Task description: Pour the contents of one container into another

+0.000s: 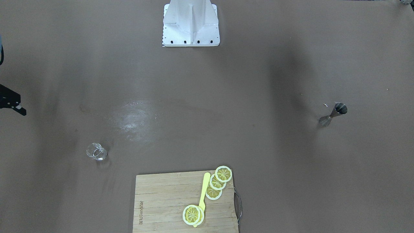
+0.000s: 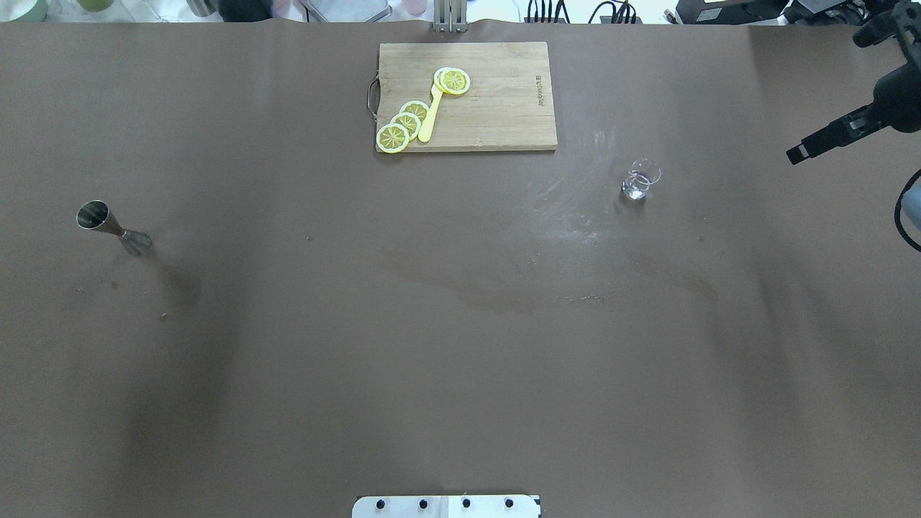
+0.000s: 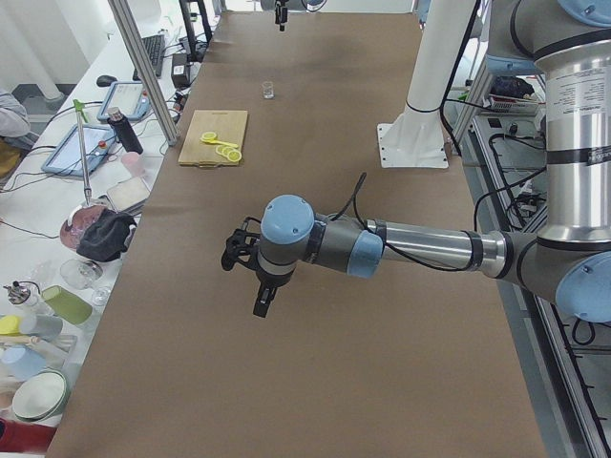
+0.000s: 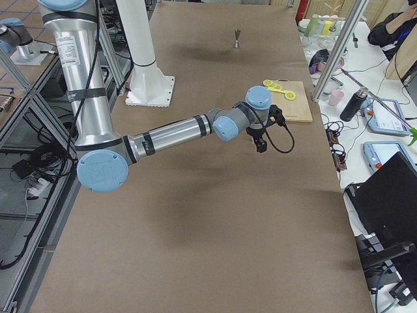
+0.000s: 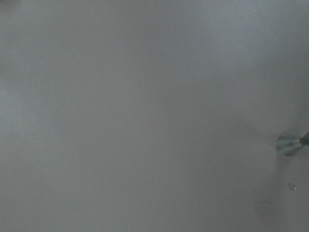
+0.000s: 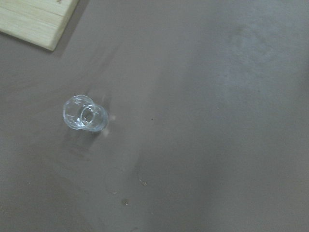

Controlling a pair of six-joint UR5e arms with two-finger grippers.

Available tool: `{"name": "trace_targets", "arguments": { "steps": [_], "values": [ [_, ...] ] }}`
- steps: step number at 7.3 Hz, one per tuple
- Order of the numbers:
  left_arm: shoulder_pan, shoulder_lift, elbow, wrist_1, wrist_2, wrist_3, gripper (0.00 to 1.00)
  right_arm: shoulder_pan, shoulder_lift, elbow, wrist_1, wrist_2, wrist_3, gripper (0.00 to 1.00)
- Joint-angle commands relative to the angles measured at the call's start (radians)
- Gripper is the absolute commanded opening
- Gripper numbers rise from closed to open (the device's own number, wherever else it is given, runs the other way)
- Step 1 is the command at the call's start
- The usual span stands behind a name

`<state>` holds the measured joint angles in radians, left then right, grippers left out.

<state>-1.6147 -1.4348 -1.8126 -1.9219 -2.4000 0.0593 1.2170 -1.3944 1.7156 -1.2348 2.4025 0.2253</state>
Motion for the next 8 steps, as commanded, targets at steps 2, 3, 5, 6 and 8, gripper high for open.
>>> {"name": "trace_targets", "arguments": {
  "steps": [2,3,5,6,8],
  "values": [
    [0.002,0.026,0.006,-0.383,-0.005,-0.001,0.98,-0.036,0.005,-0.118,0.278,0.014,-0.084,1.0],
    [0.019,0.037,0.024,-0.539,0.007,-0.001,0.98,-0.051,0.012,-0.211,0.411,0.021,-0.078,1.0],
    [0.08,0.042,0.08,-0.74,0.105,-0.075,0.98,-0.048,0.058,-0.335,0.616,0.064,-0.076,1.0],
    [0.126,0.043,0.116,-0.864,0.123,-0.228,0.98,-0.03,0.063,-0.346,0.653,0.09,-0.095,1.0],
    [0.267,0.08,0.116,-1.036,0.296,-0.417,0.98,-0.037,0.101,-0.388,0.675,0.122,-0.193,1.0]
  ]
}}
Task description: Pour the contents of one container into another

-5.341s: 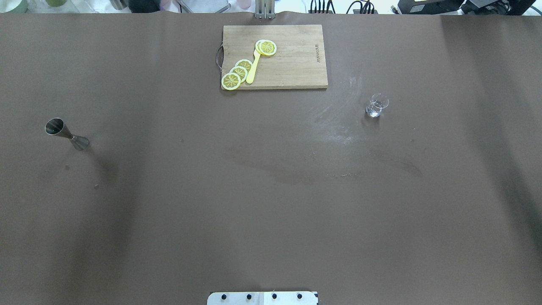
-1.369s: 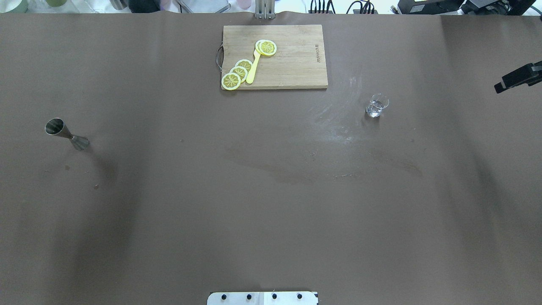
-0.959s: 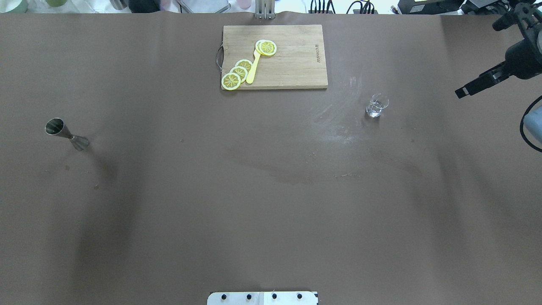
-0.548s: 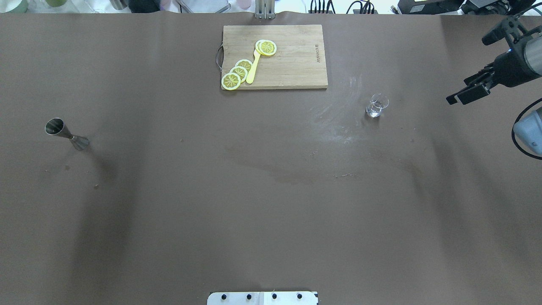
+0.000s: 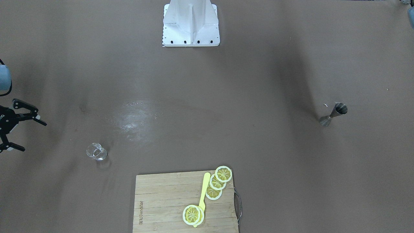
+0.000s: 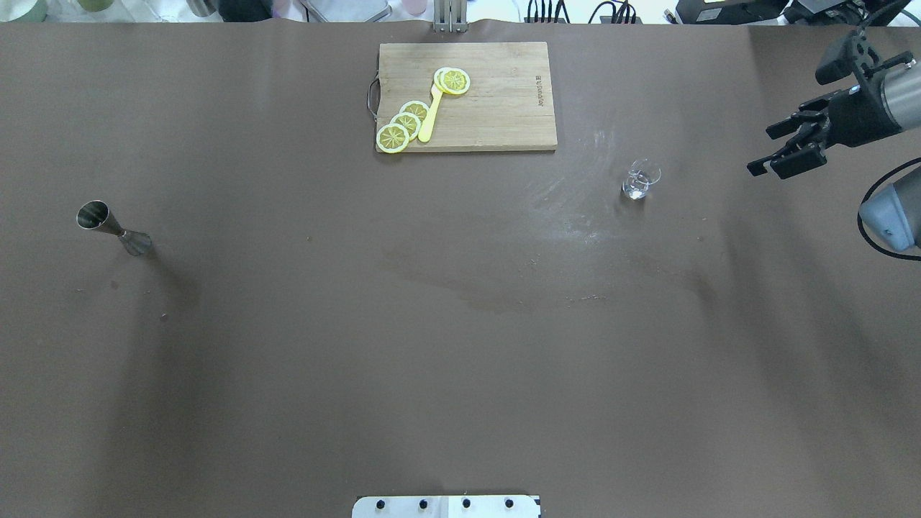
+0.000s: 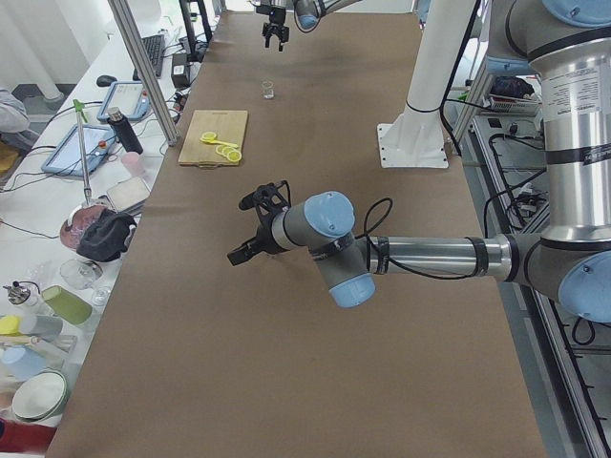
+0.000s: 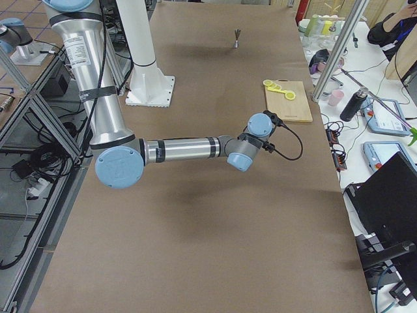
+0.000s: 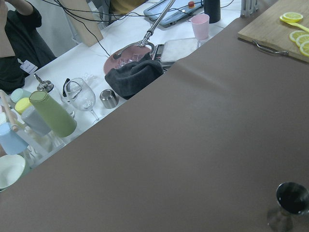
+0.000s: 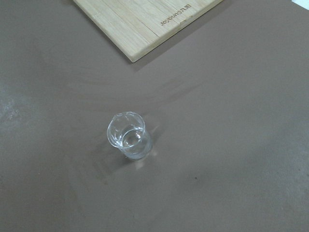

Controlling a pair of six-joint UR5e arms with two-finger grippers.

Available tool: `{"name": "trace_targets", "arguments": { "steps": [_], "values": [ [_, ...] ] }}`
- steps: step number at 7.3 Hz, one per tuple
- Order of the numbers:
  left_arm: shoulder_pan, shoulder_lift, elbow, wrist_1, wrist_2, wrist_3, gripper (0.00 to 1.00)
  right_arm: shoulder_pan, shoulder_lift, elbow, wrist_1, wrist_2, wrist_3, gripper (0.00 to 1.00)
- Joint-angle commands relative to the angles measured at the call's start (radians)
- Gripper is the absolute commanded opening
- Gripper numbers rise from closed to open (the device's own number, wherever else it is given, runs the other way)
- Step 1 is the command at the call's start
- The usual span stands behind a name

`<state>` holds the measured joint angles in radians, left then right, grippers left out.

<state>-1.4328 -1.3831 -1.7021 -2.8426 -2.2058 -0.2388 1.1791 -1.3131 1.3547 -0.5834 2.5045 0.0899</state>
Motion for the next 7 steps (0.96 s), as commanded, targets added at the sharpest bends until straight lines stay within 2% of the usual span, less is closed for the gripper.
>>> {"name": "trace_targets", "arguments": {
  "steps": [1,2,3,4,5,7],
  "values": [
    [0.153,0.05,0.018,-0.197,0.168,-0.161,0.98,-0.007,0.021,-0.073,0.078,0.057,-0.068,1.0],
    [0.239,0.061,0.024,-0.237,0.21,-0.165,0.98,-0.031,0.031,-0.112,0.218,0.057,-0.084,1.0],
    [0.326,0.064,0.029,-0.282,0.325,-0.165,0.98,-0.044,0.032,-0.15,0.322,0.036,-0.084,1.0],
    [0.422,0.085,0.05,-0.385,0.427,-0.168,0.98,-0.055,0.032,-0.157,0.345,0.013,-0.094,1.0],
    [0.524,0.094,0.053,-0.449,0.505,-0.166,0.98,-0.078,0.032,-0.173,0.367,-0.066,-0.214,1.0],
    [0.673,0.104,0.055,-0.512,0.703,-0.168,0.98,-0.09,0.087,-0.259,0.367,-0.098,-0.275,1.0]
  ]
}}
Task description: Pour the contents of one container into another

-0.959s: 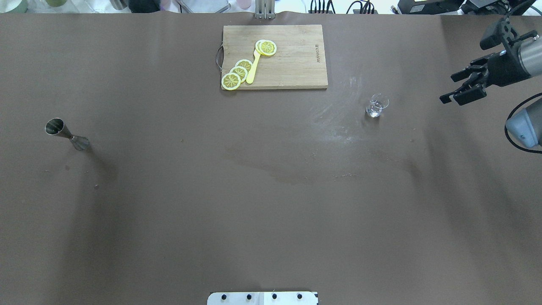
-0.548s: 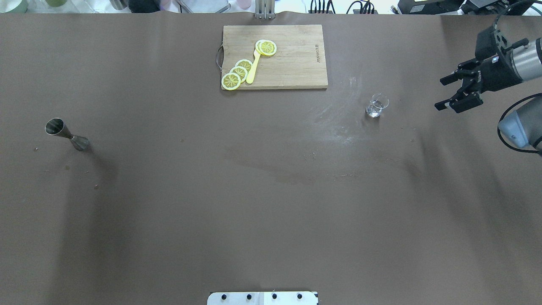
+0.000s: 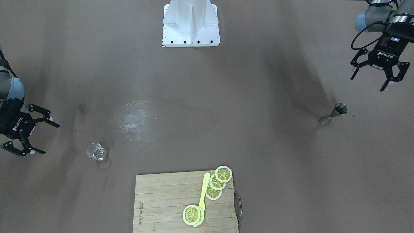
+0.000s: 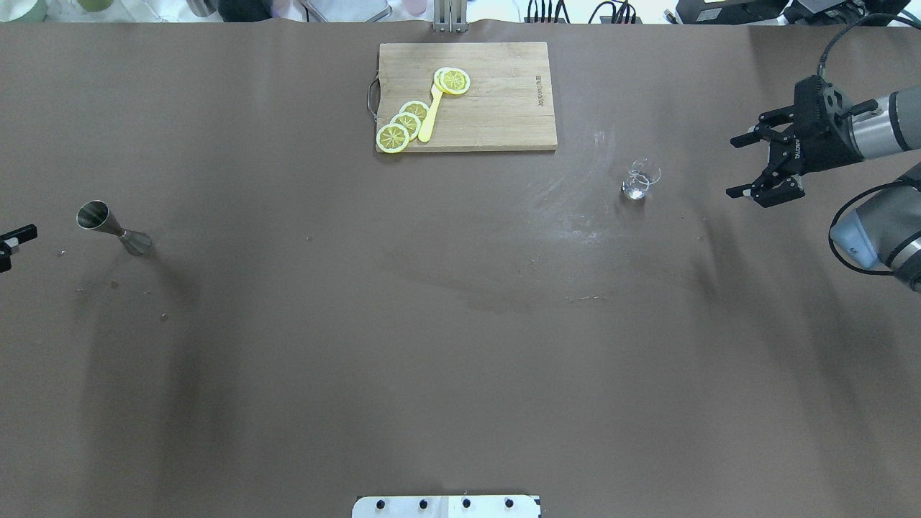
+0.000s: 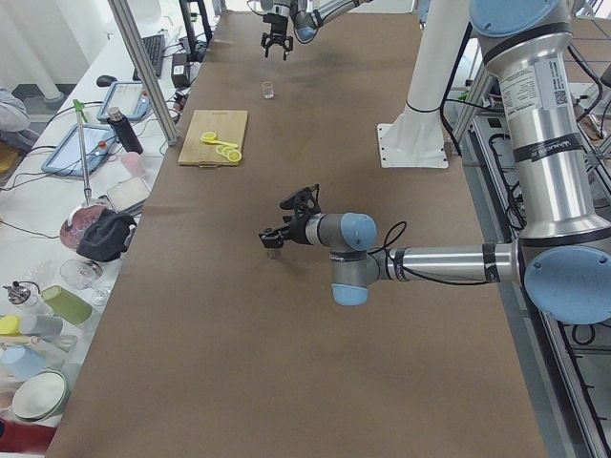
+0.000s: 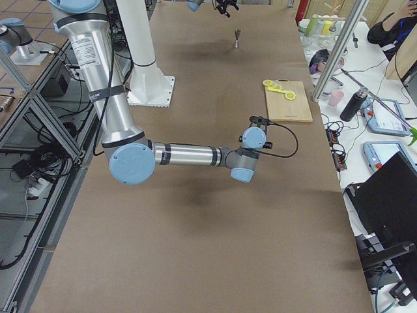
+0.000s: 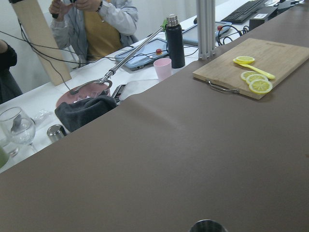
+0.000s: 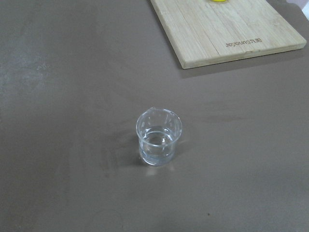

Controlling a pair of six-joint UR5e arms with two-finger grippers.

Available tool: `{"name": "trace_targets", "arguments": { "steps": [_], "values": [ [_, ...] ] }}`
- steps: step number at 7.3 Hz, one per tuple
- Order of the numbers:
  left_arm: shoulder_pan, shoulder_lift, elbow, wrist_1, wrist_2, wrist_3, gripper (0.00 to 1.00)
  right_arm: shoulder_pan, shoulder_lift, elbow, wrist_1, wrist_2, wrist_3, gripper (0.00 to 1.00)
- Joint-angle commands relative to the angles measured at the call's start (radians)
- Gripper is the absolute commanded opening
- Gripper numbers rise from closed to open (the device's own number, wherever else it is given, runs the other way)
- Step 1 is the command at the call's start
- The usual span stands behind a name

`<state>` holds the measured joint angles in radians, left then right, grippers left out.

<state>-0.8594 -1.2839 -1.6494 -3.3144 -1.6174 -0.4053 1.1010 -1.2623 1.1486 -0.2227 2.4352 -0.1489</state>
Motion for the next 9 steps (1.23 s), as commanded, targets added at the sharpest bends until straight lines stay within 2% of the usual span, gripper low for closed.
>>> {"name": "trace_targets", "arguments": {
  "steps": [1,2,3,5,6,9],
  "values": [
    [0.171,0.005,0.025,-0.103,0.163,0.0,0.98,-0.021,0.058,-0.072,0.005,-0.042,-0.041,1.0],
    [0.277,0.02,0.043,-0.179,0.315,-0.006,0.98,-0.032,0.061,-0.075,0.006,-0.041,-0.046,1.0],
    [0.322,0.035,0.068,-0.185,0.358,-0.012,0.98,-0.048,0.063,-0.093,0.015,-0.028,-0.081,1.0],
    [0.315,0.041,0.077,-0.168,0.359,-0.233,0.98,-0.085,0.063,-0.107,0.054,-0.016,-0.093,1.0],
    [0.275,0.041,0.091,-0.109,0.361,-0.242,0.98,-0.096,0.066,-0.107,0.054,-0.019,-0.093,1.0],
    [0.185,0.025,0.115,-0.09,0.358,-0.244,0.98,-0.098,0.11,-0.154,0.052,-0.042,-0.107,1.0]
  ]
}}
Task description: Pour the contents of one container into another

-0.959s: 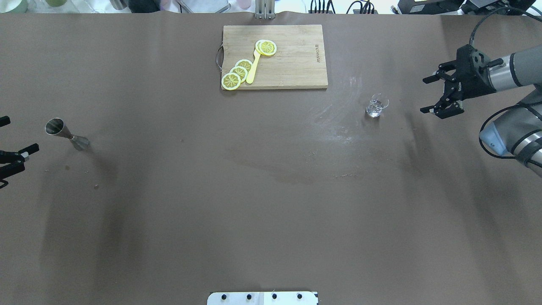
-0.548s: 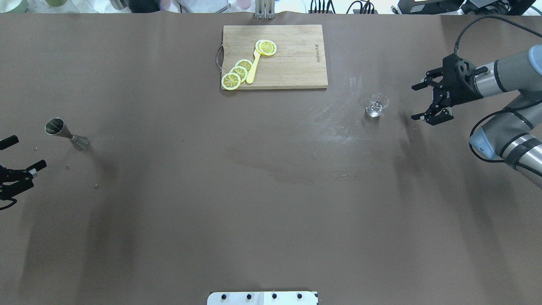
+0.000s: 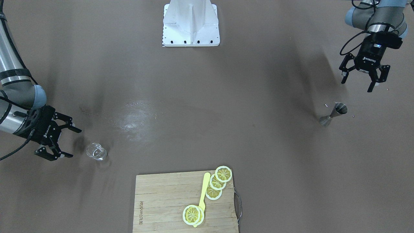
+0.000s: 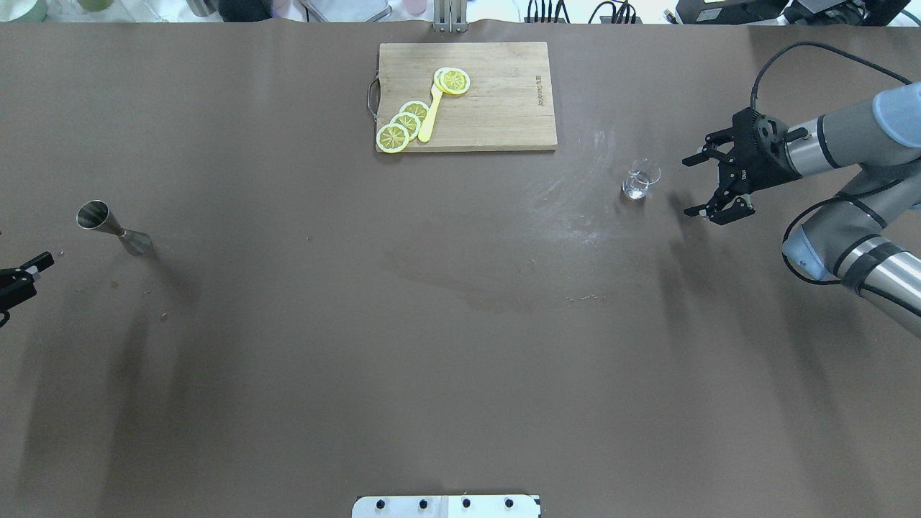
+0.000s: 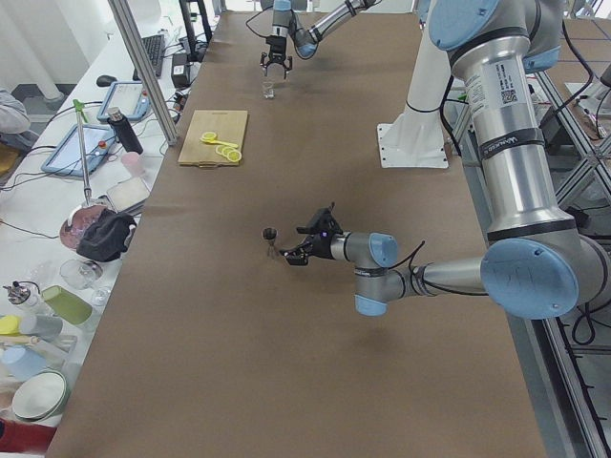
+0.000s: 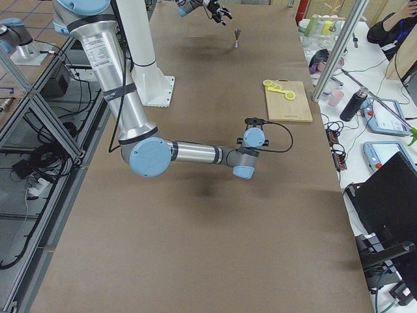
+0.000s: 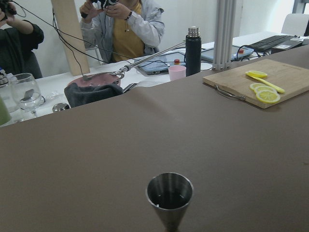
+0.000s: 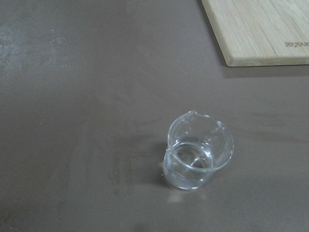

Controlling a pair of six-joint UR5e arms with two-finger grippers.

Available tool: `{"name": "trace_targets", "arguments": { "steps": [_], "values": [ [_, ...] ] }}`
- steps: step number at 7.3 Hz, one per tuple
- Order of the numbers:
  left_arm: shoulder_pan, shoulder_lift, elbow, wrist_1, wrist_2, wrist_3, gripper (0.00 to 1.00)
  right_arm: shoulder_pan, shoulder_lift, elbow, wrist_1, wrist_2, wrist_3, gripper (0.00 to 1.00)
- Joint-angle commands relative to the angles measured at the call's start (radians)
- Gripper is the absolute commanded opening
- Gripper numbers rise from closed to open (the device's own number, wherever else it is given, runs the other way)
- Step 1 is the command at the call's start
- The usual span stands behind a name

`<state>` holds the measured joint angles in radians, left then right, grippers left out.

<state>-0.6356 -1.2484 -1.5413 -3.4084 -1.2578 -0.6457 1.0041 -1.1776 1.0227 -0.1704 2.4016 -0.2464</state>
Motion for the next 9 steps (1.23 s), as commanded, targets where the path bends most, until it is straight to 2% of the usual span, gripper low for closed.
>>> {"name": "trace_targets", "arguments": {
  "steps": [1,4,6,9],
  "values": [
    [-0.041,-0.061,0.033,0.008,0.0,-0.002,0.98,-0.002,0.044,-0.042,-0.001,-0.022,-0.028,1.0],
    [-0.035,-0.175,0.12,0.011,0.005,0.004,0.98,-0.031,0.069,-0.05,-0.001,-0.029,-0.03,1.0],
    [0.006,-0.184,0.136,0.012,0.07,0.003,0.98,-0.032,0.079,-0.065,-0.001,-0.027,-0.03,1.0],
    [0.013,-0.192,0.138,0.011,0.072,-0.002,0.98,-0.032,0.118,-0.115,-0.001,-0.025,-0.068,1.0]
  ]
}}
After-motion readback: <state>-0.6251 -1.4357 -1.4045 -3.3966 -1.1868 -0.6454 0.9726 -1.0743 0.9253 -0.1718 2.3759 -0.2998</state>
